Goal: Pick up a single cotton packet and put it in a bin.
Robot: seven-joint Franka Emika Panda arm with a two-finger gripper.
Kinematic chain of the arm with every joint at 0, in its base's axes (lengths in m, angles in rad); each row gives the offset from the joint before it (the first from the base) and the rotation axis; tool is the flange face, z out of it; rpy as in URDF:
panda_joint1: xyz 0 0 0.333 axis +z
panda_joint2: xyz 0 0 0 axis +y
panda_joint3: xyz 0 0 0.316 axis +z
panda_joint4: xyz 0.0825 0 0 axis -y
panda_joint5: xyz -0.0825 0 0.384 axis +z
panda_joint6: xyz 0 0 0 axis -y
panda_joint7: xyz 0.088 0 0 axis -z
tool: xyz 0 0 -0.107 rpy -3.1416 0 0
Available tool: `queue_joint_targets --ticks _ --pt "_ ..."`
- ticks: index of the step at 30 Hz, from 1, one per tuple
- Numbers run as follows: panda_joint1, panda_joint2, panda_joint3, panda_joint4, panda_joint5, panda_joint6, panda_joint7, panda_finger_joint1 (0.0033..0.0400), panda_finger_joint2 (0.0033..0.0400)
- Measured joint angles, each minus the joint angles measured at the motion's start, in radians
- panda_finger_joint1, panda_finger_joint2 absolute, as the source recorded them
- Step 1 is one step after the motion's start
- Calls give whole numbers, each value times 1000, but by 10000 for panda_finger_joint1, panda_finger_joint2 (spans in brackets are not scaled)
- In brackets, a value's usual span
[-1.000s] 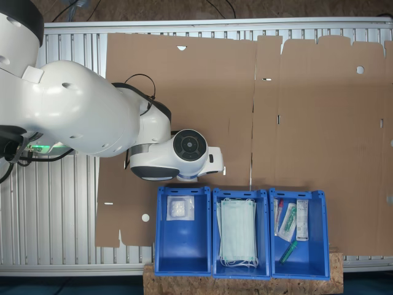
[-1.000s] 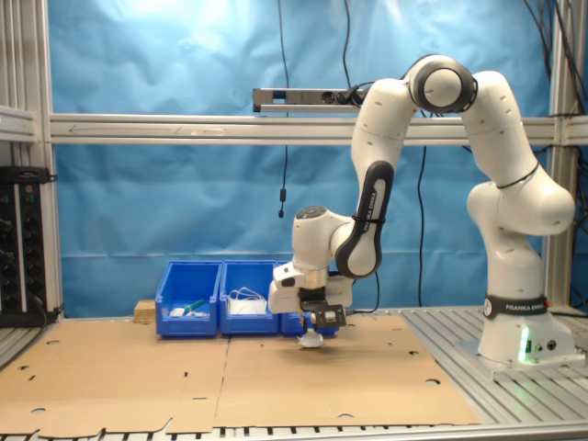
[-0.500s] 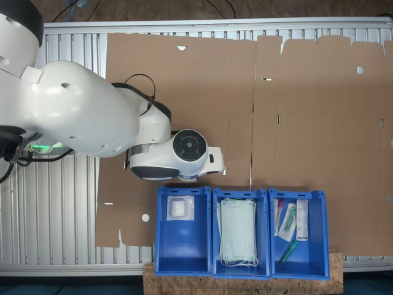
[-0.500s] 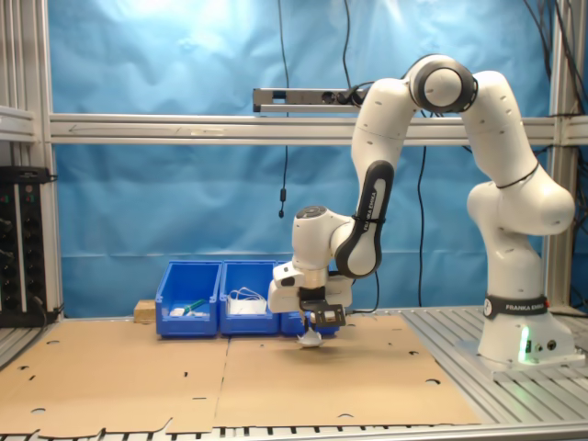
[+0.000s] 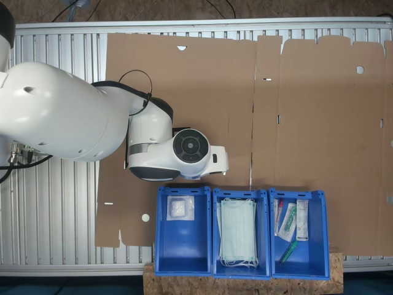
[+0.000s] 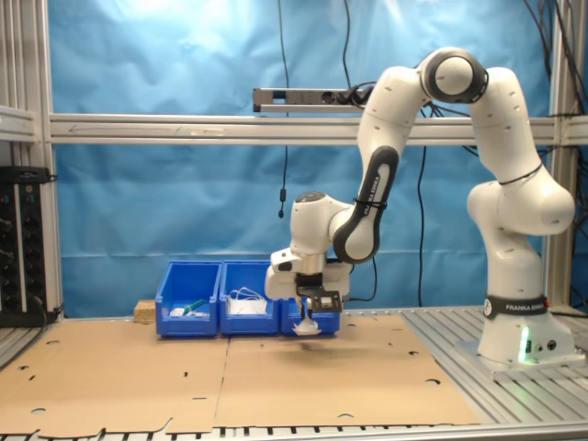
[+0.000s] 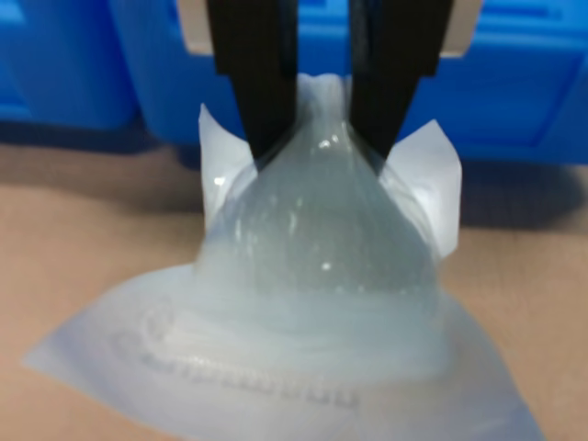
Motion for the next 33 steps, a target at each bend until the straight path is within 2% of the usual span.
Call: queue_joint_targets --ticks 7,18,25,33 --pt "2 -95 0 -4 0 -43 0 36 36" --pt "2 -179 -1 -35 0 -85 -3 36 36" --pt "1 -202 -26 -41 0 -117 -55 37 37" --pt "-10 -204 -98 -25 0 -139 -138 37 37"
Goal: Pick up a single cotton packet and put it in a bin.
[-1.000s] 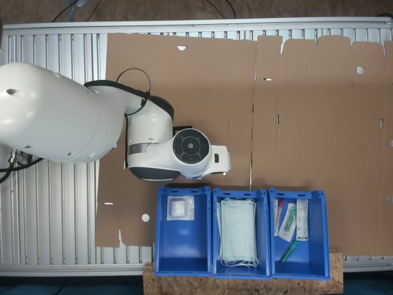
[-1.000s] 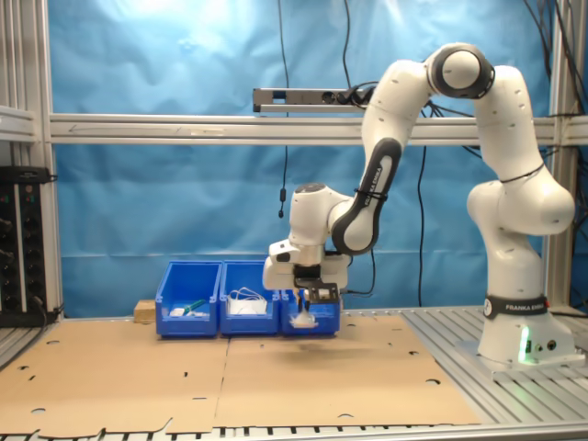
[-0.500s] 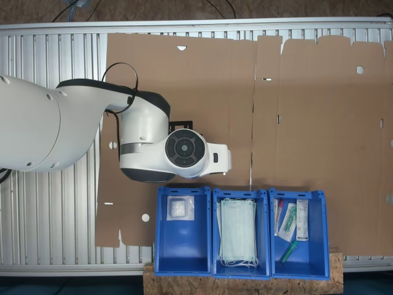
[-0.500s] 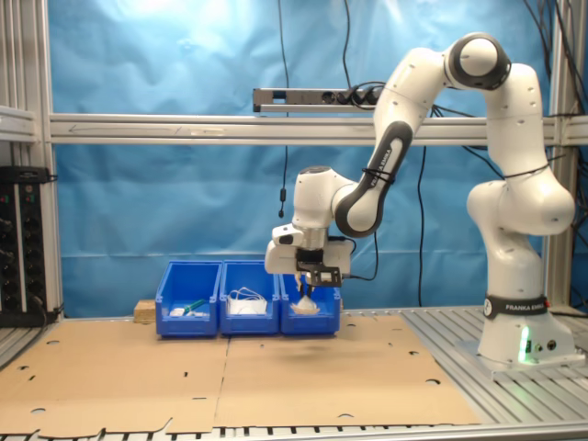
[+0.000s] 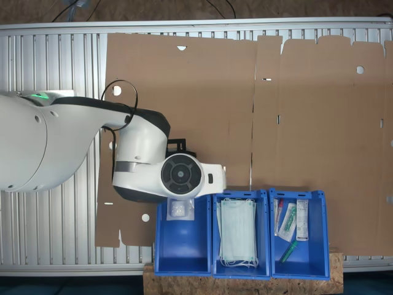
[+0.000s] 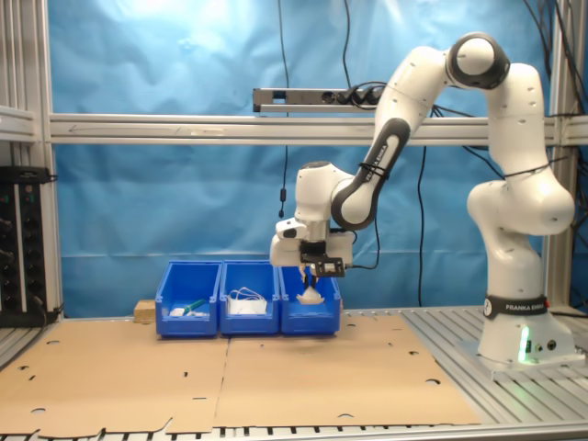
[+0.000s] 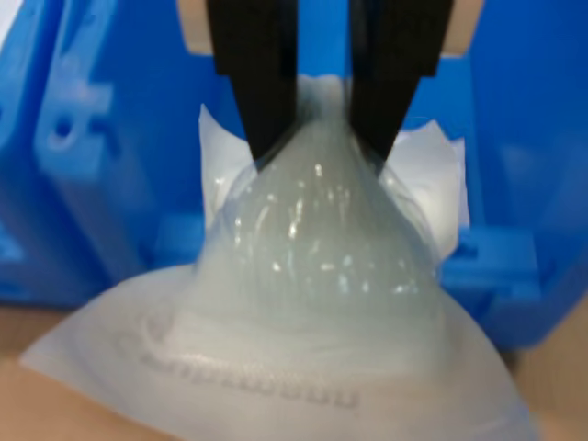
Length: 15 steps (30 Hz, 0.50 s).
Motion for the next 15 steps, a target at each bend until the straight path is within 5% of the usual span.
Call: queue_joint_targets --ticks 15 --pt "-51 54 -123 107 0 -15 -132 37 37"
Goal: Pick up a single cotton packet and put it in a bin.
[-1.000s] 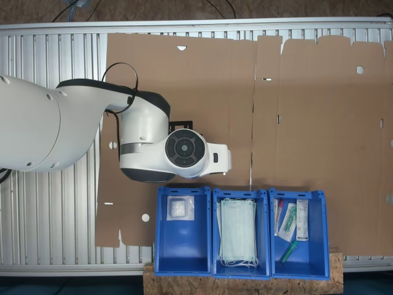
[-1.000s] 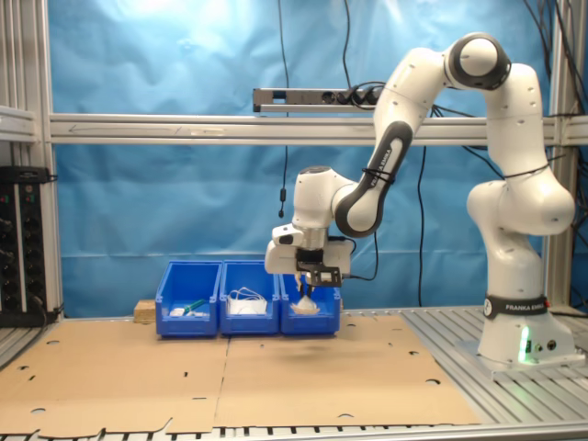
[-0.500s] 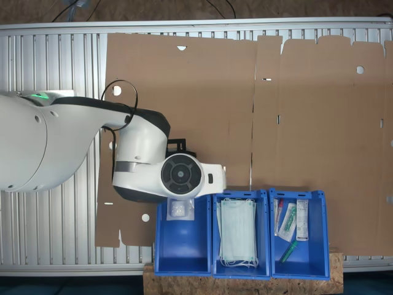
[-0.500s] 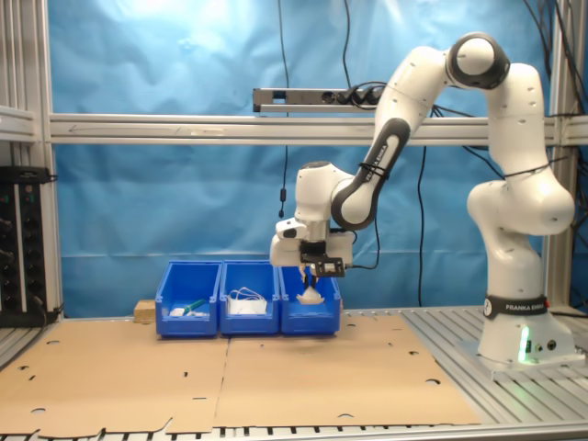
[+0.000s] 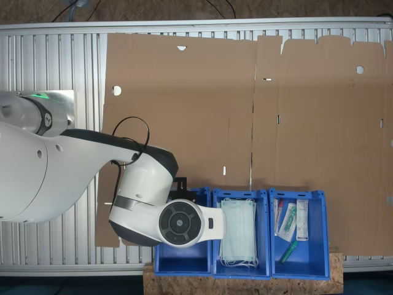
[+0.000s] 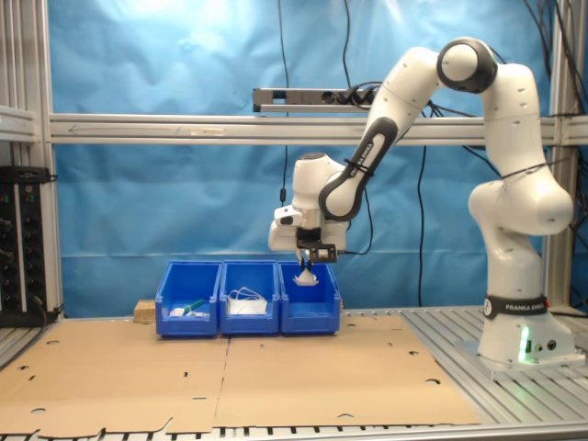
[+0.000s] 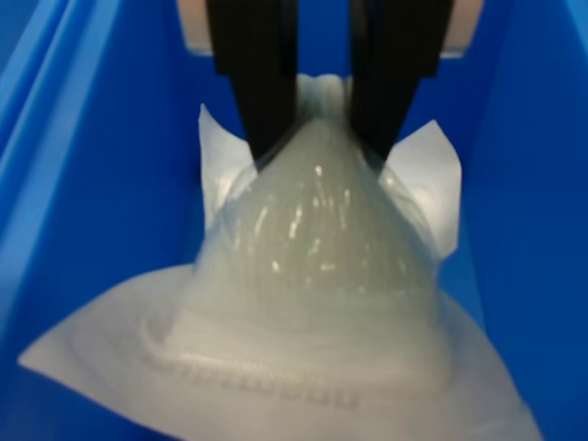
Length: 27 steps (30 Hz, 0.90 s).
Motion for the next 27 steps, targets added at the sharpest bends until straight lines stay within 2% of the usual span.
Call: queue_joint_targets --ticks 9,27 --pt "-21 39 -19 28 0 -2 -49 37 37" --pt "-29 56 -20 36 0 -4 -115 38 38"
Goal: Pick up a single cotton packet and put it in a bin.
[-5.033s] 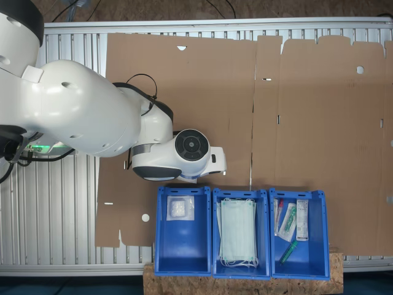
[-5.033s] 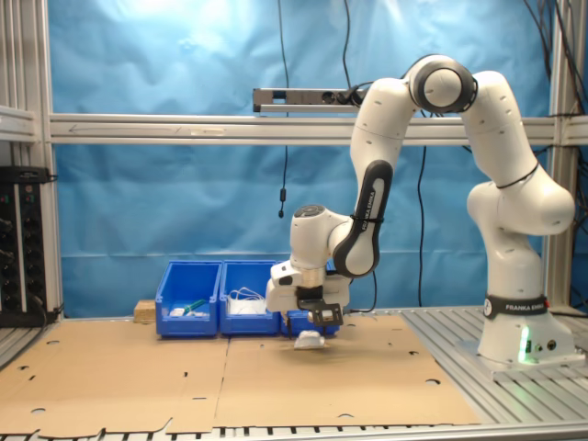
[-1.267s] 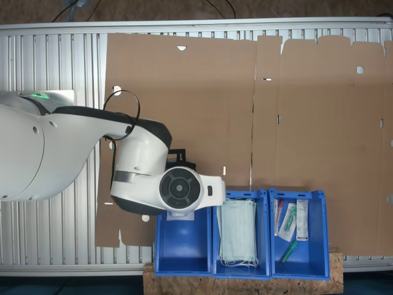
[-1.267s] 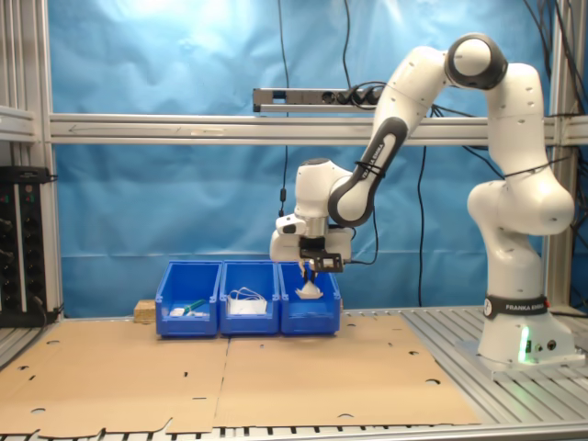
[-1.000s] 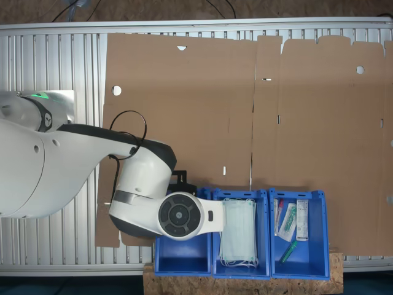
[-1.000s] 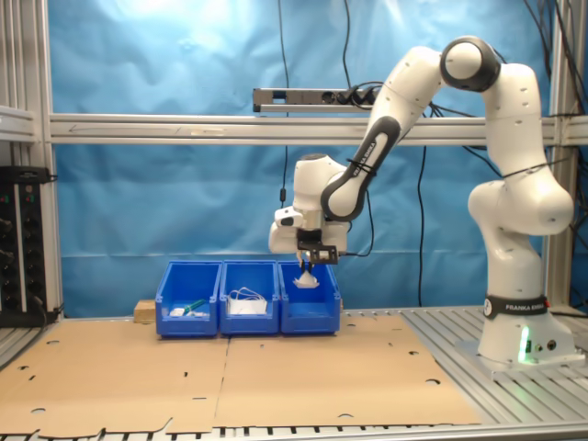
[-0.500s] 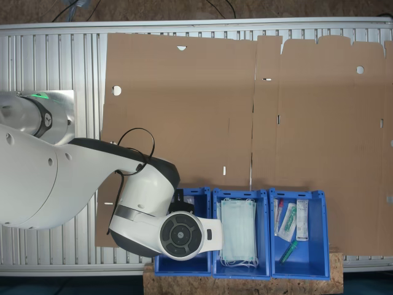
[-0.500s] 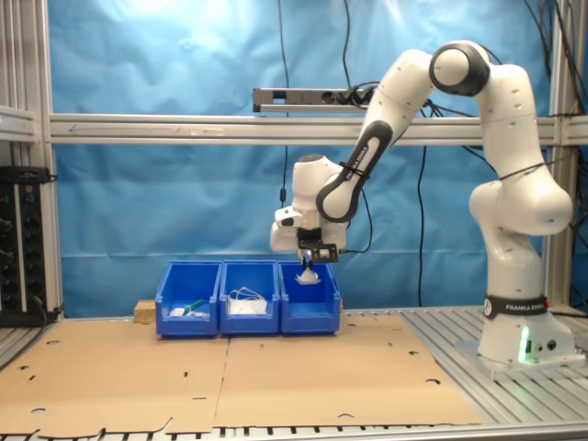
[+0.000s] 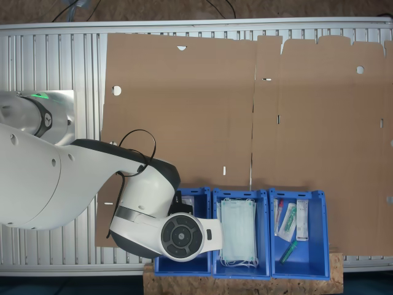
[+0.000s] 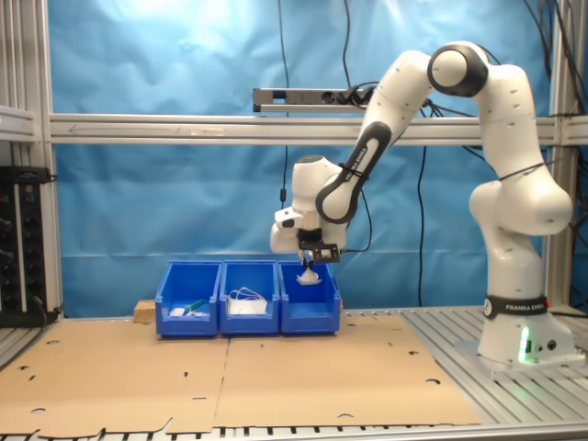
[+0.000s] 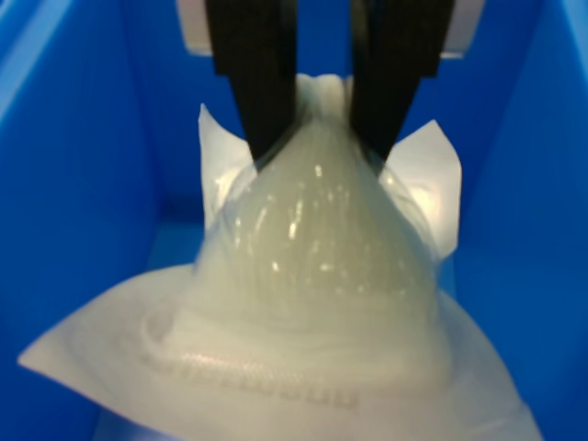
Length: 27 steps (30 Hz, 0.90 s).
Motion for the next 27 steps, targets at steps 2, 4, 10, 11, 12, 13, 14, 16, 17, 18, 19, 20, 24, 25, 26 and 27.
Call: queue_joint_targets --ticks 2,4,10,11,12,13,14,16,17,18,19,20,24,25,26,27 --pt "0 0 0 0 0 0 -5 38 38" --pt "0 1 0 0 0 0 -9 38 38" --pt "0 2 0 0 0 0 -23 38 38" --pt "0 2 0 0 0 0 -24 38 38" --pt "0 2 0 0 0 0 -26 38 38" --pt "0 2 0 0 0 0 -27 38 38" --pt "0 2 0 0 0 0 -28 38 38" --pt "0 2 0 0 0 0 -31 38 38" --pt "0 2 0 0 0 0 -33 38 38" --pt "0 2 0 0 0 0 -35 38 38" --pt "0 2 0 0 0 0 -38 38 38" --pt "0 2 0 0 0 0 -40 38 38" --pt "0 2 0 0 0 0 -44 38 38" --pt "0 2 0 0 0 0 -45 38 38" --pt "0 2 0 0 0 0 -45 38 38" --pt "0 2 0 0 0 0 -46 38 38"
